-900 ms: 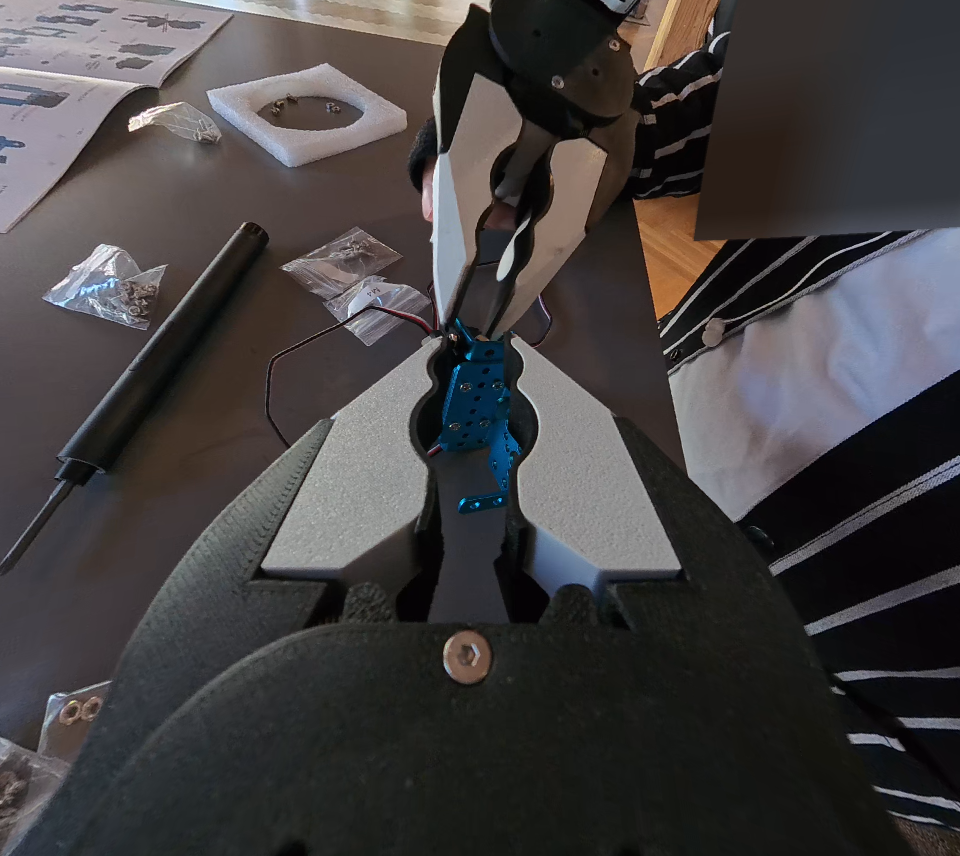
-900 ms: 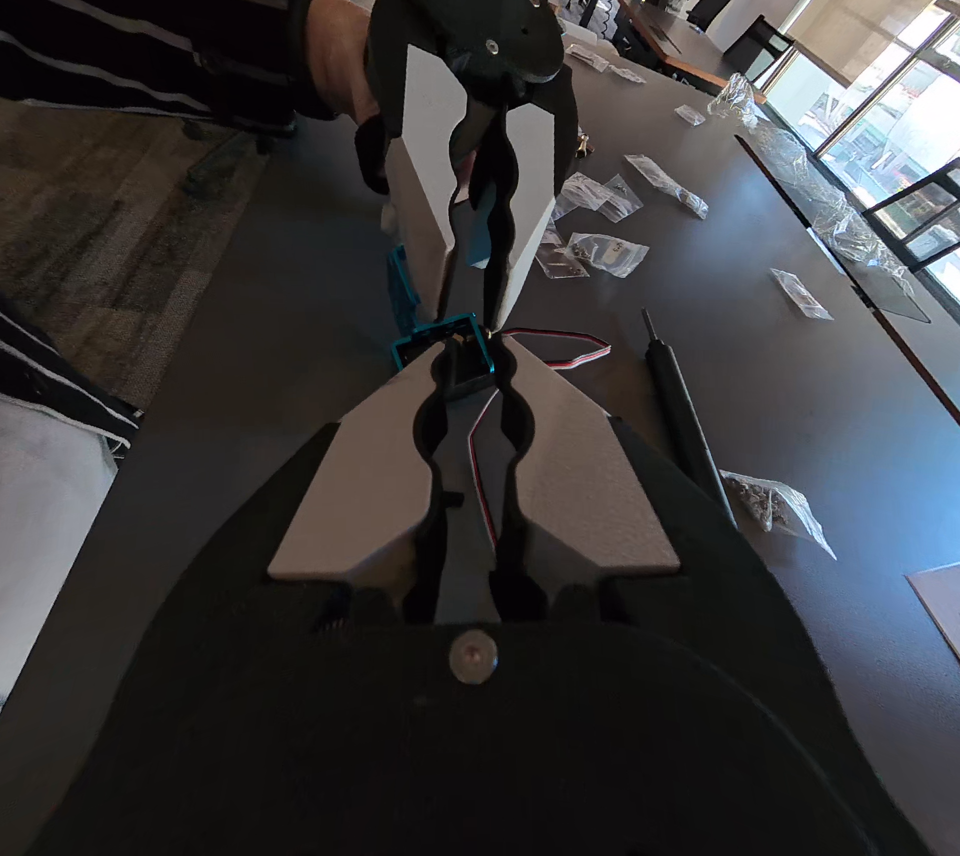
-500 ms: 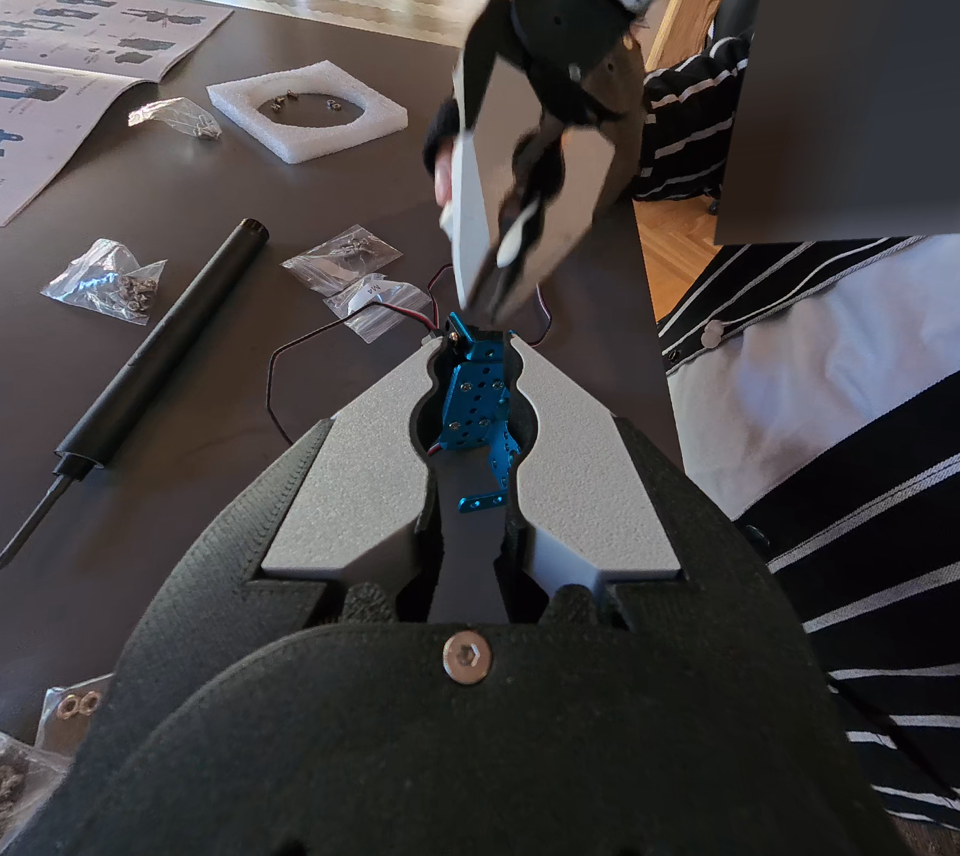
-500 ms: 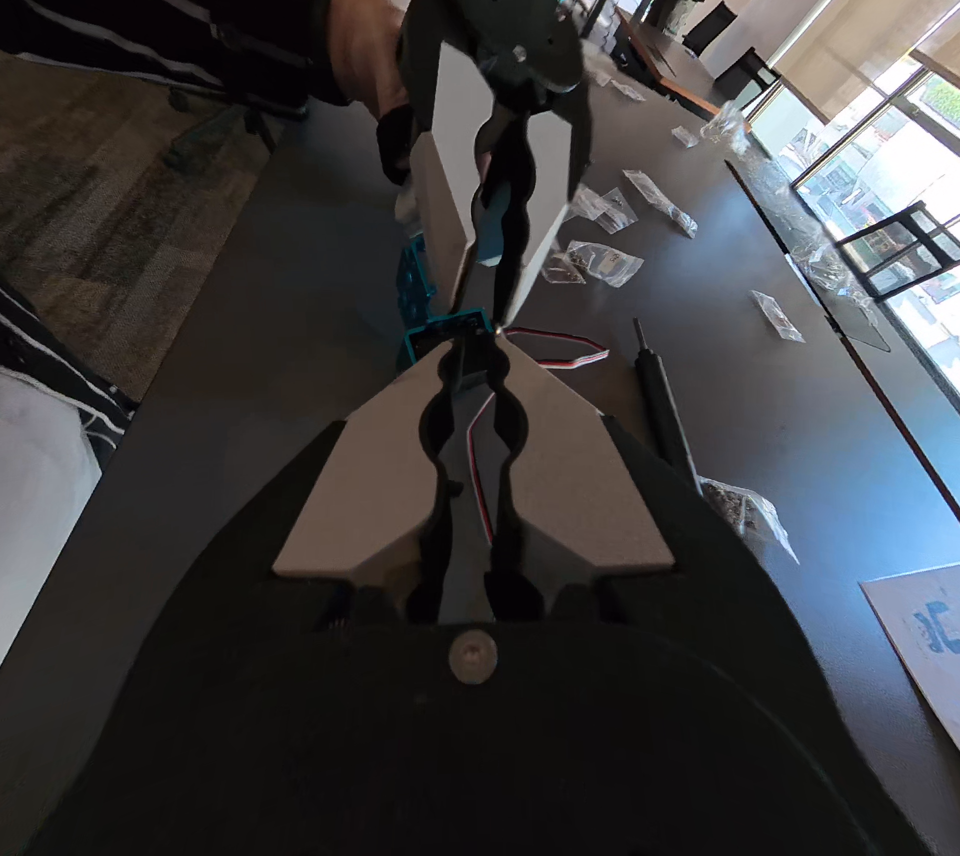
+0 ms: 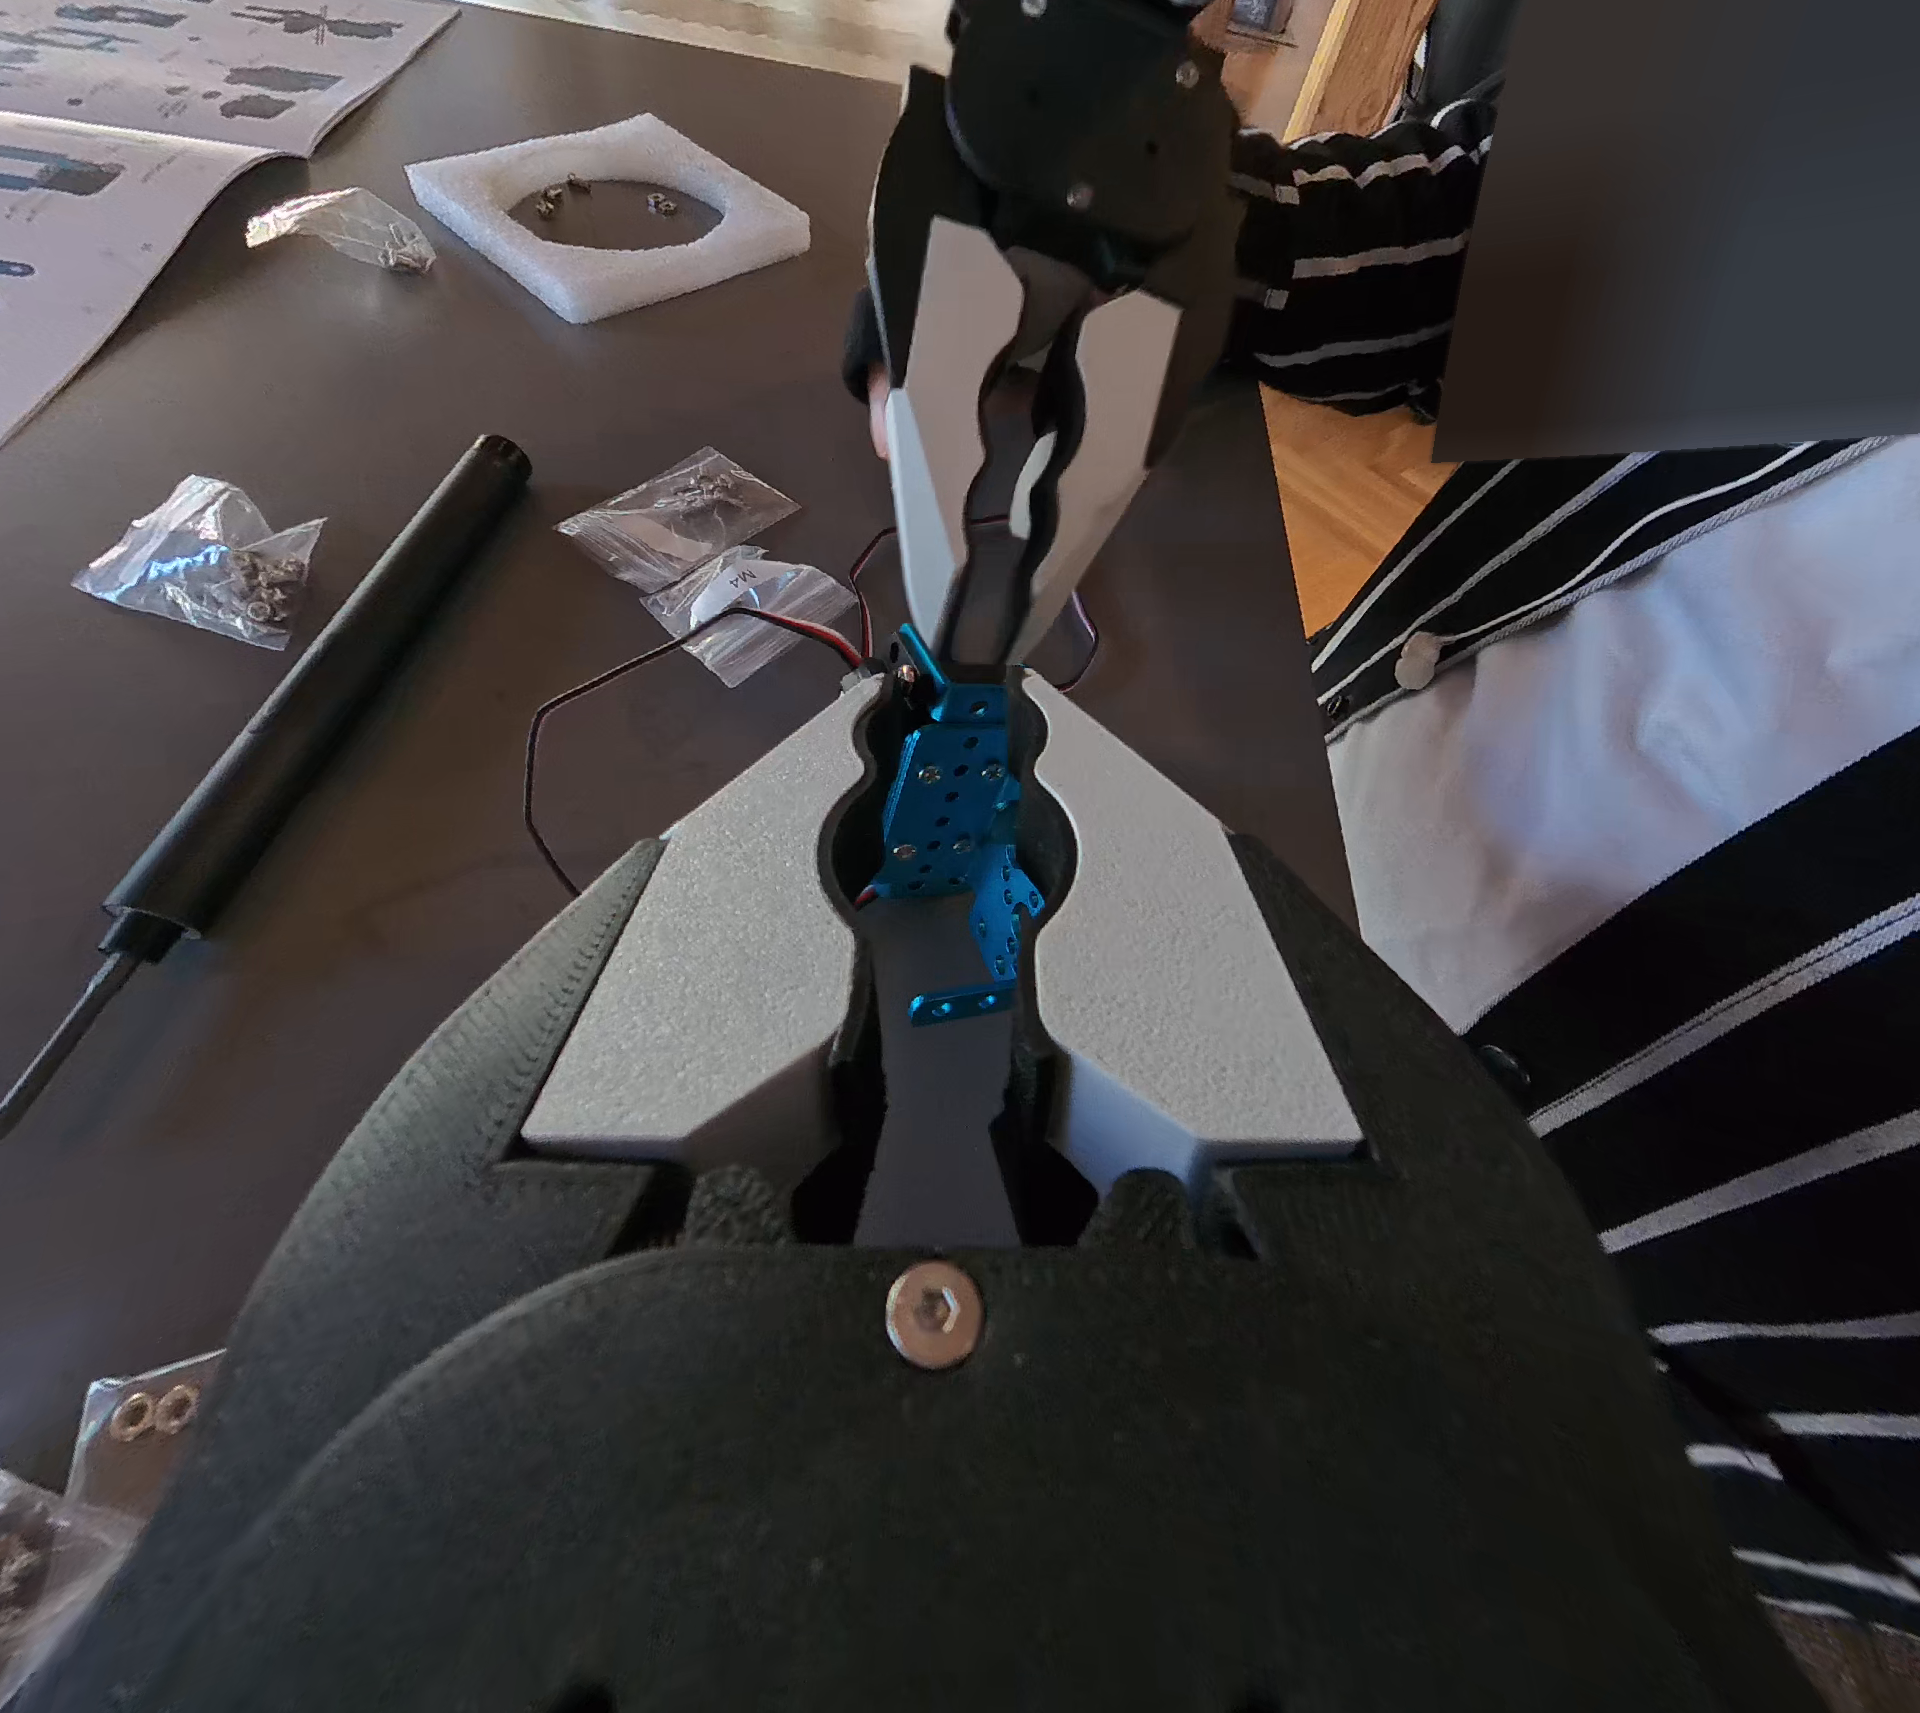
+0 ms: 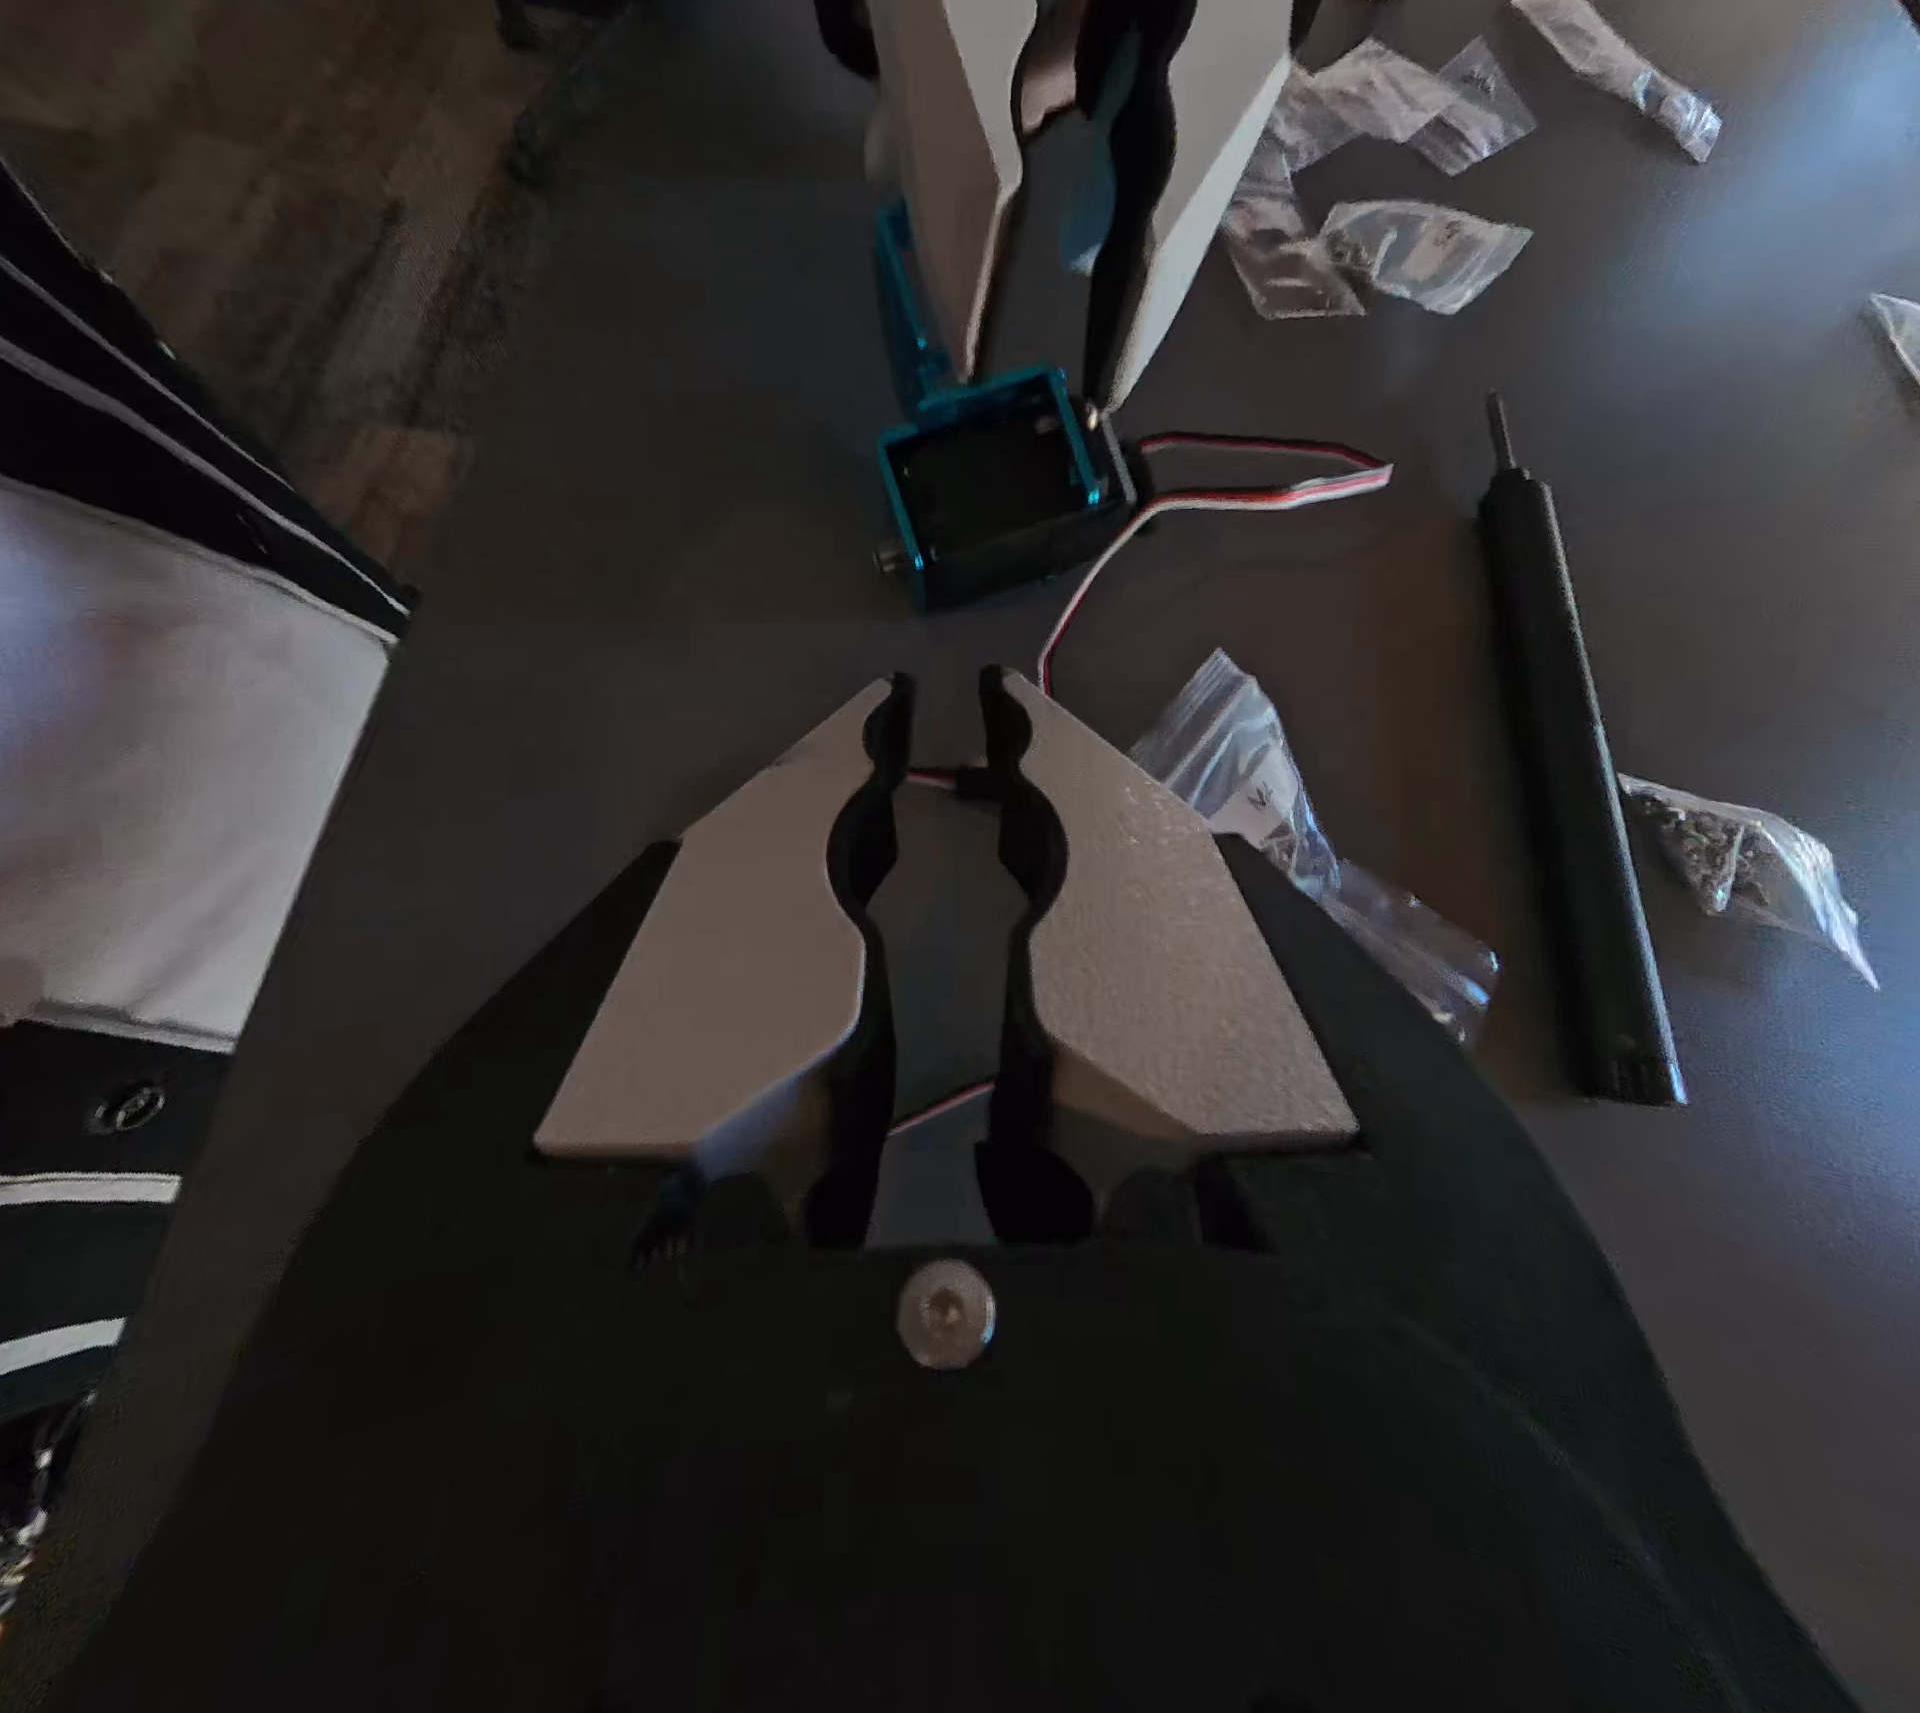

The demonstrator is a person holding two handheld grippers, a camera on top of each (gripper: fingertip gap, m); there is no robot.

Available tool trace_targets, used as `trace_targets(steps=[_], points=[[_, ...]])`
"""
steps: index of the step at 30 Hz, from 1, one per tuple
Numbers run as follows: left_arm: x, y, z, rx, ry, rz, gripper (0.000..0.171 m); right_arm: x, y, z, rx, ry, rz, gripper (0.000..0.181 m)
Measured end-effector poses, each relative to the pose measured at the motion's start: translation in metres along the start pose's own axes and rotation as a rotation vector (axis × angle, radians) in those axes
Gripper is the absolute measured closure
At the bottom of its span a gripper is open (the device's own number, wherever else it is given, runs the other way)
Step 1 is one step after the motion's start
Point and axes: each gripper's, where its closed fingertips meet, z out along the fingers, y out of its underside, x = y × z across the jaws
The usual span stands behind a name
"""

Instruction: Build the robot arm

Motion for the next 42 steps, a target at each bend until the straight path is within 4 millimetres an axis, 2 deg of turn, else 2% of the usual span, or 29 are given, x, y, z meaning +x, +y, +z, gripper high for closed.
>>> trace_targets(steps=[4,6,8,11,14,17,21,26,30,36,42], points=[[0.0,0.0,0.0,0.009,-0.003,-0.004,0.154,0.001,0.007,-0.001,-0.034,-0.032,0.037,0.17],[0.0,-0.001,0.0,0.023,0.002,-0.015,0.155,0.008,0.009,-0.004,-0.061,-0.027,0.06,0.171],[0.0,-0.001,0.001,0.037,0.011,-0.016,0.155,0.011,0.005,-0.007,-0.077,-0.041,0.087,0.179],[0.001,-0.001,0.0,0.051,0.023,-0.015,0.156,0.01,0.002,-0.009,-0.131,-0.066,0.13,0.18],[0.003,-0.002,0.0,0.055,0.035,-0.002,0.16,0.008,0.011,-0.006,-0.259,-0.011,0.12,0.178],[0.002,-0.002,0.002,0.05,0.035,0.007,0.158,0.006,0.015,-0.004,-0.346,0.077,0.227,0.173],[0.002,-0.002,0.003,0.048,0.044,0.011,0.156,0.005,0.014,-0.008,-0.386,0.199,0.245,0.17],[0.001,-0.002,0.003,0.044,0.04,0.021,0.155,0.001,0.017,0.0,-0.412,0.232,0.321,0.167],[0.001,-0.002,0.004,0.042,0.036,0.023,0.154,0.003,0.029,-0.008,-0.502,0.306,0.269,0.168],[0.001,-0.002,0.004,0.042,0.037,0.018,0.154,0.005,0.027,-0.011,-0.45,0.302,0.332,0.171],[0.002,-0.002,0.004,0.043,0.041,0.021,0.154,0.021,0.032,-0.005,-0.375,0.278,0.472,0.171]])
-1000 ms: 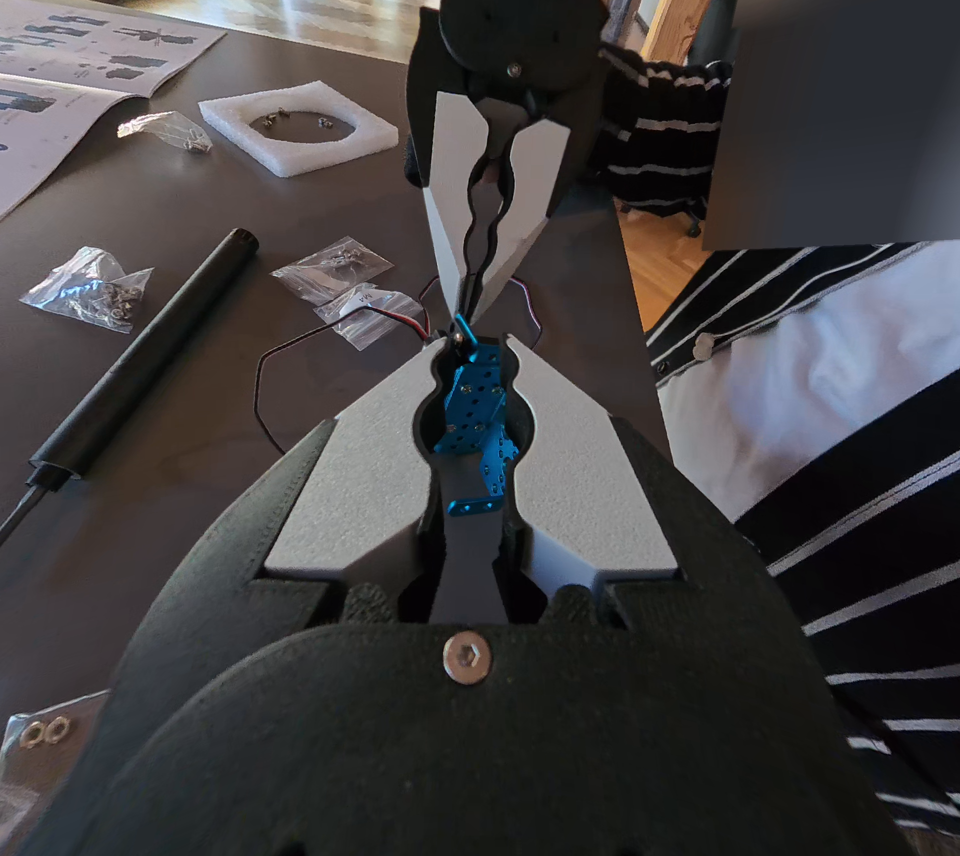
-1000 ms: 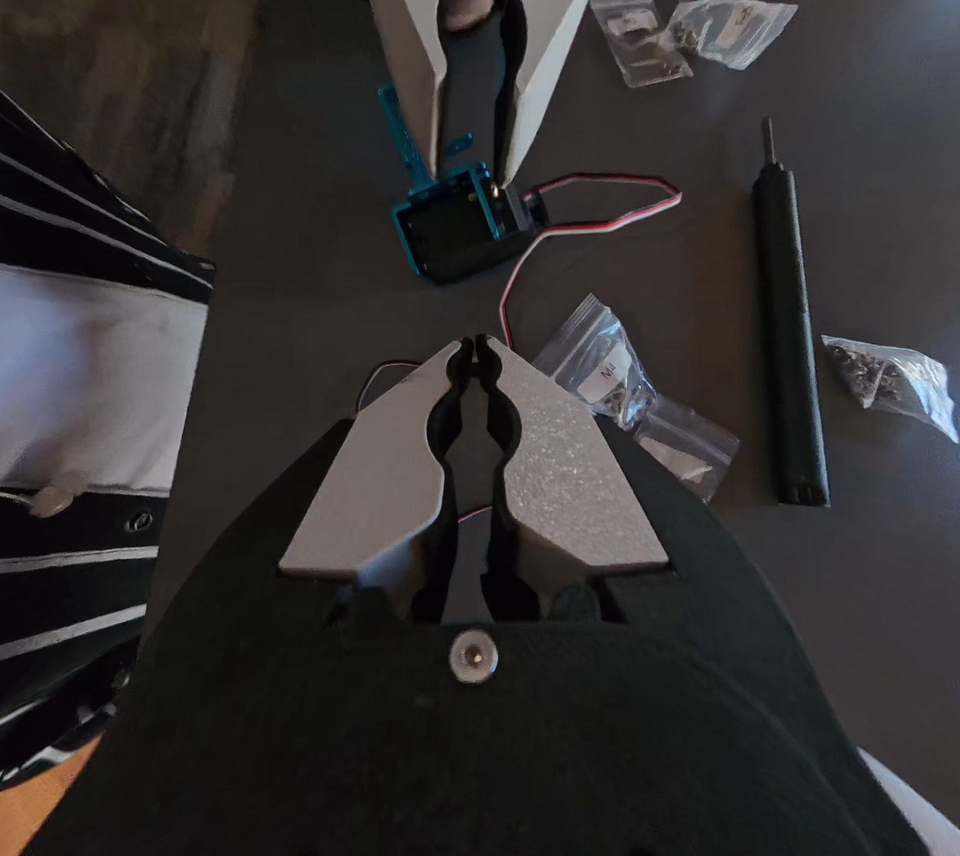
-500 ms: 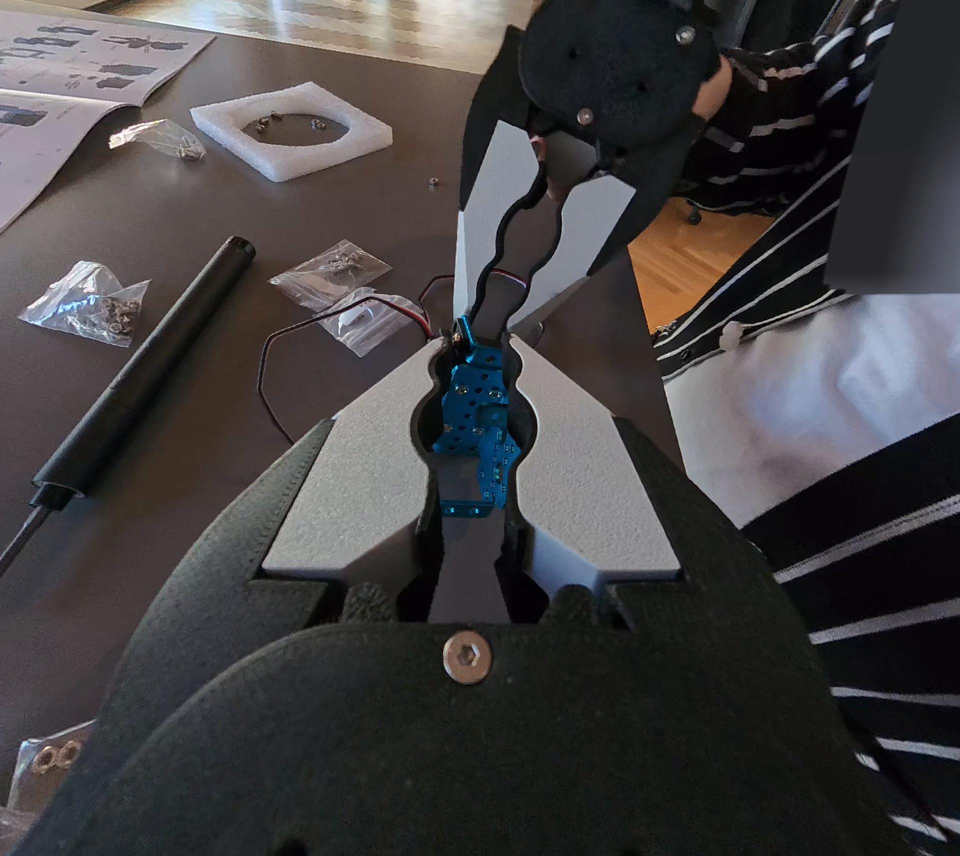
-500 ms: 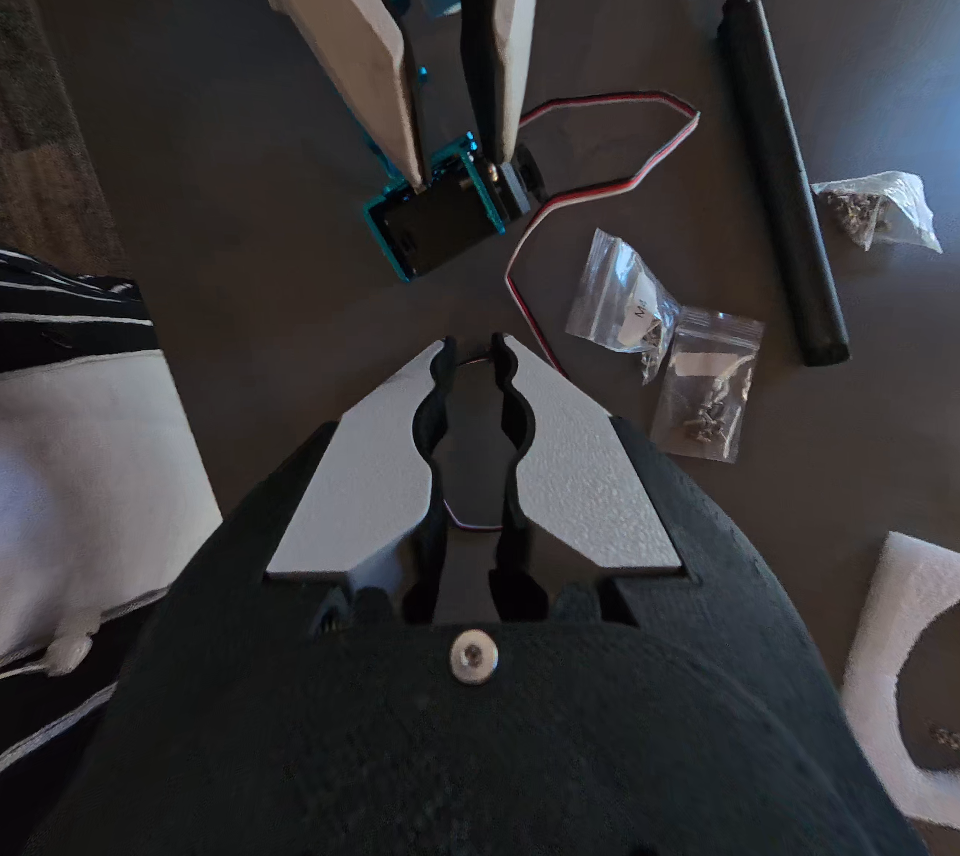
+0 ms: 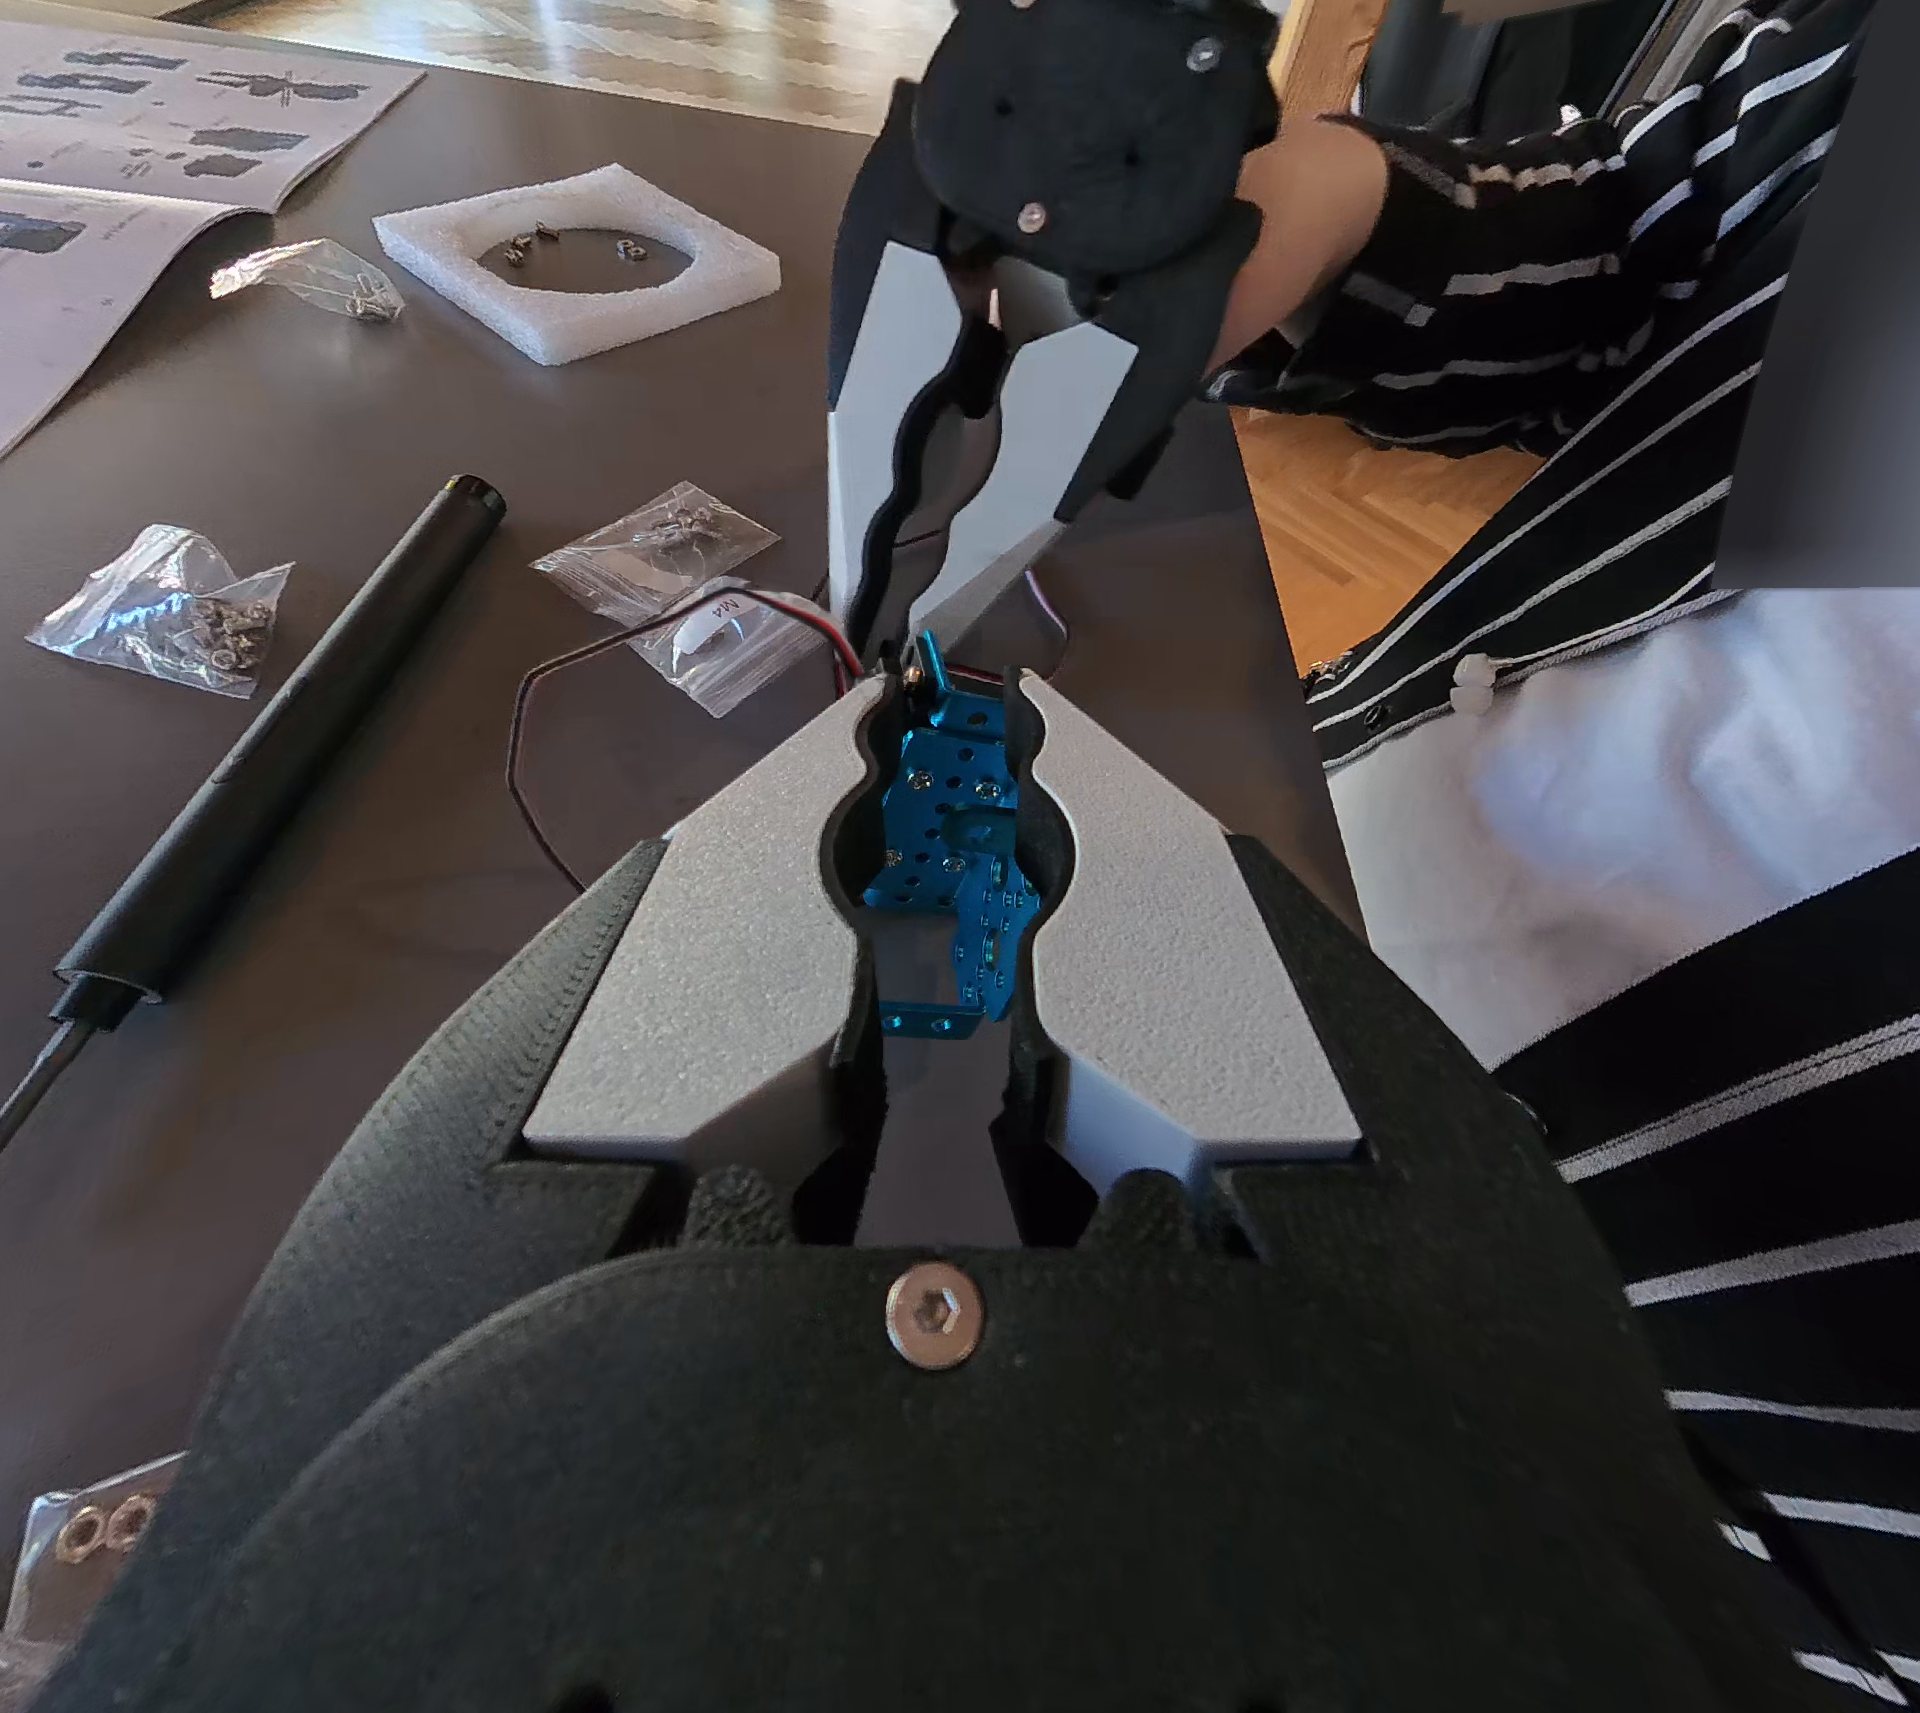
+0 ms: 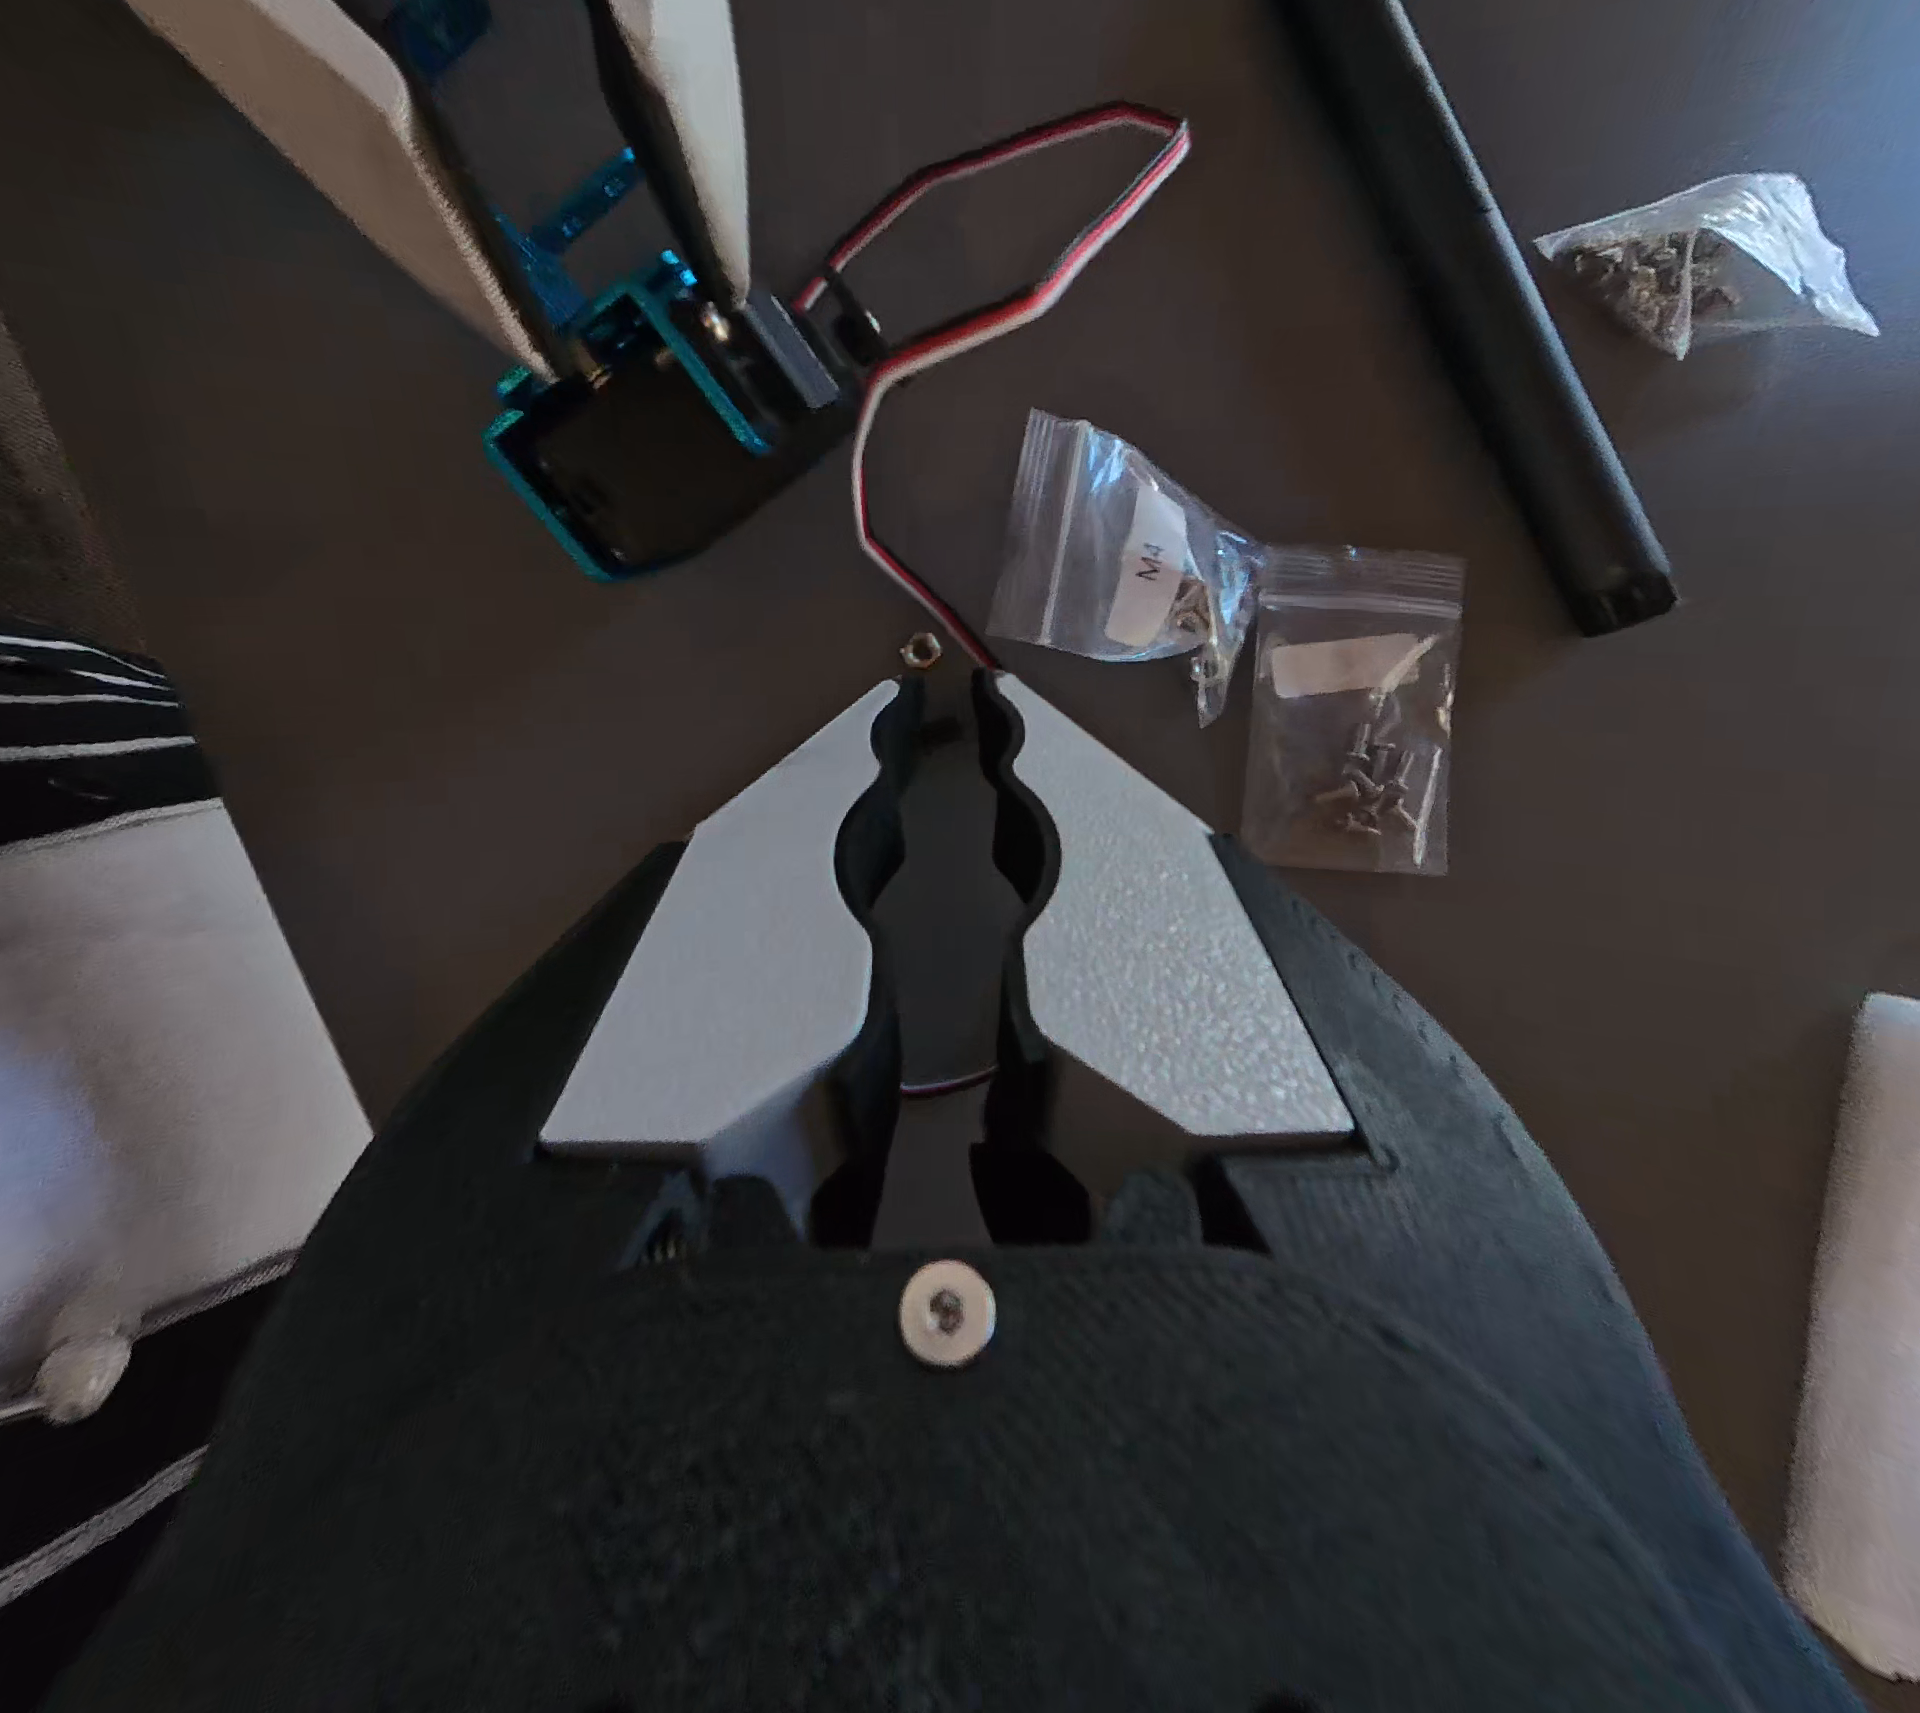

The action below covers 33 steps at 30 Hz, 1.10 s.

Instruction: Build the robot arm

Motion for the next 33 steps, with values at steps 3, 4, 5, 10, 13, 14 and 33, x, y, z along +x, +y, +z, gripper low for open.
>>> trace_targets(steps=[3,4,5,10,13,14,33], points=[[0.0,0.0,0.0,-0.001,0.001,0.003,0.154,-0.003,-0.003,0.002,0.04,-0.043,0.009,0.17],[0.0,0.0,0.001,-0.001,0.001,0.002,0.154,-0.004,-0.003,0.003,0.053,-0.053,0.009,0.17],[0.0,0.0,0.001,-0.001,0.002,0.001,0.154,-0.004,-0.004,0.003,0.062,-0.061,0.013,0.17],[0.0,0.0,0.001,-0.001,0.003,-0.001,0.154,-0.005,-0.006,0.004,0.094,-0.083,-0.03,0.168],[0.0,0.0,0.0,0.0,0.003,0.0,0.154,-0.008,-0.008,0.005,0.106,-0.107,-0.036,0.173],[0.0,0.0,0.0,0.0,0.004,0.0,0.154,-0.009,-0.009,0.005,0.109,-0.11,-0.038,0.175],[0.004,0.0,-0.001,0.004,0.017,0.012,0.15,-0.041,-0.066,-0.036,0.513,0.322,-0.657,0.176]])
